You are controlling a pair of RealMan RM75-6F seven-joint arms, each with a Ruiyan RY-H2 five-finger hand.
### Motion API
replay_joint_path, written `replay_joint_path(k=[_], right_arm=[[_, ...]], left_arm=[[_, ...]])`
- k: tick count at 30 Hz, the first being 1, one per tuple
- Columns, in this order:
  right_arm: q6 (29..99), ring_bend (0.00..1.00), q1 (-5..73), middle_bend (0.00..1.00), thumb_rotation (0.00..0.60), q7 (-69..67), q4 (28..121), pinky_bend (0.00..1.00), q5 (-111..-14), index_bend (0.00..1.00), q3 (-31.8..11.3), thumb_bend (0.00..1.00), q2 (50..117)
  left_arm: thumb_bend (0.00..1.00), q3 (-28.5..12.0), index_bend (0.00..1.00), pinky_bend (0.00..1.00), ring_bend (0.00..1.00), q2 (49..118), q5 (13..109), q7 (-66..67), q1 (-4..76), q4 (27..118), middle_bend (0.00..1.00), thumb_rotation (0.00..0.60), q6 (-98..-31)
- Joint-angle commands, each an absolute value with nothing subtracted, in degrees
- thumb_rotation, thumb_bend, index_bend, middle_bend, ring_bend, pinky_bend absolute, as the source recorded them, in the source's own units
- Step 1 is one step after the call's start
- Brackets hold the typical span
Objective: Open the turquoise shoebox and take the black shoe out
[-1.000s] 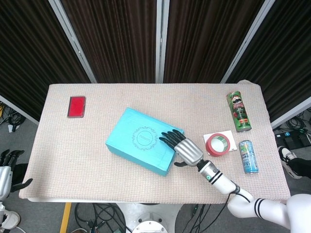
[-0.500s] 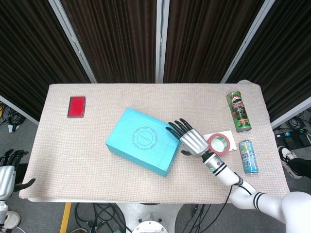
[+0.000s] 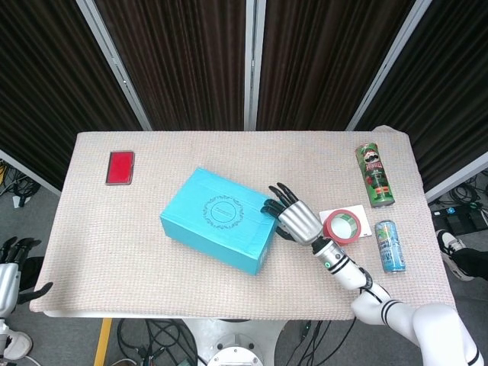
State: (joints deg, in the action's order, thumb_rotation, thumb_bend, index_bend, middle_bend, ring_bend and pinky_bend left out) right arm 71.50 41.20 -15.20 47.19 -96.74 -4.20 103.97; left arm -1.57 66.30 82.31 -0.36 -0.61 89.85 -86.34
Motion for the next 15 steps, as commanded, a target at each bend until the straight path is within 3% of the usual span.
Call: replay_joint_path(k=[1,11,15], right_arm=[[69.0,0.00,40.4,0.32,0.600,-24.9,53.7,0.00,-91.6,0.42,-6.4,0.40,101.7],[53.4,0.00,39.9,0.32,0.600,-50.8,74.2,0.00,-74.1,0.42,-15.7,0.36,91.9],[47.8,0.00,39.8,0.32,0.600,-60.3,76.7,0.00,-68.1,0.36,-19.8,0.35,90.6]], left_arm=[[0.02,-1.5,0.21,0.18,0.08,66.2,82.4,-0.3,-0.6,89.9,0.16,0.600,-86.3],[0.02,-1.5,0.21,0.18,0.08,65.7,81.7,-0.3,-0.1,90.6,0.16,0.600,-84.8],[0.02,-1.5,0.21,0.18,0.08,65.6,81.7,-0.1,0.0,90.8,0.16,0.600,-84.7]])
